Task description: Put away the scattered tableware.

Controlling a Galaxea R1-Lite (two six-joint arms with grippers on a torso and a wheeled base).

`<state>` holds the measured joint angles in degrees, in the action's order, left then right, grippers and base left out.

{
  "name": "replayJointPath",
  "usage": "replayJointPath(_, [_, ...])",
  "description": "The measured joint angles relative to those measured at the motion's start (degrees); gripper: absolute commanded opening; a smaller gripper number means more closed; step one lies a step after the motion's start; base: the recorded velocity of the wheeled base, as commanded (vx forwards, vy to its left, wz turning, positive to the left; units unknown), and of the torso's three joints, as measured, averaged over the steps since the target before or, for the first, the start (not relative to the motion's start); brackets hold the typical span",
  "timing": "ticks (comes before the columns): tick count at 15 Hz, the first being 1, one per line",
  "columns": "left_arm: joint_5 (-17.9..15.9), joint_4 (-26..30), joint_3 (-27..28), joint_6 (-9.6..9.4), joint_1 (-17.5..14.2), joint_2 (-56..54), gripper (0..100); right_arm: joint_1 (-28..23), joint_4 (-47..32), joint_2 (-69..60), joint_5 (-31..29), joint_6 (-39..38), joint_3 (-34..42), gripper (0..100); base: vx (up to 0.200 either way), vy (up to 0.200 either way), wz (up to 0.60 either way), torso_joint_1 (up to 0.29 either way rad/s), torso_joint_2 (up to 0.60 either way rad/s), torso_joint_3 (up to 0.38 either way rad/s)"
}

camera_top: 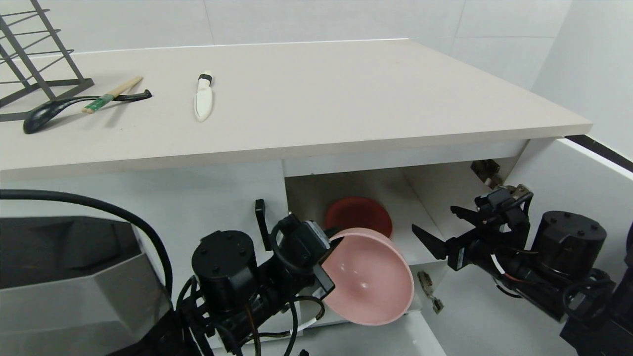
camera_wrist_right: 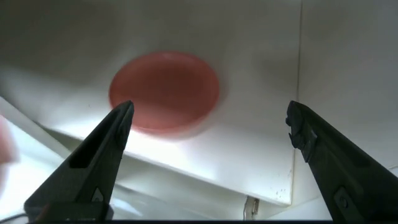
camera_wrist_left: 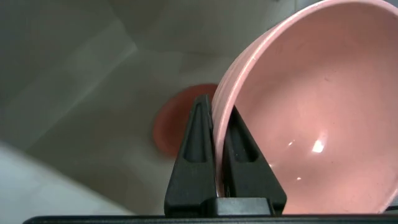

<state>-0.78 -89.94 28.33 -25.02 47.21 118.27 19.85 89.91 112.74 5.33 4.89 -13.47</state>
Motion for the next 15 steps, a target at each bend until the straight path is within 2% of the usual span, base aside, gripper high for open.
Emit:
replayJointPath(1, [1.0,-0.02,1.88,-0.4,-0.37,1.46,0,-0.12,0.06,-0.69,0.0,0.0,0.33,100,0.0,0.0,0.0,0.0,0.0,0.0])
replayJointPath(3, [5.1,0.04,5.9,-0.33,-1.05,4.55,0,-0.09,0.04,-1.88,0.0,0.01,1.38,100,0.0,0.0,0.0,0.0,0.0,0.0])
replayJointPath(6, [7.35,-0.05,10.3,-0.18,-1.46,8.61,0,0.02,0.01,-3.18,0.02,-0.02,1.71,100,0.0,0.0,0.0,0.0,0.0,0.0])
replayJointPath(11, [14.24,-0.02,17.92,2.38,-2.45,14.03,0,0.11,0.04,-5.11,-0.02,-0.33,1.1,100,0.0,0.0,0.0,0.0,0.0,0.0])
replayJointPath(15, [14.98,0.02,21.18,2.85,-0.3,15.58,0,3.22,0.04,-5.74,-0.05,-0.71,2.17,100,0.0,0.0,0.0,0.0,0.0,0.0])
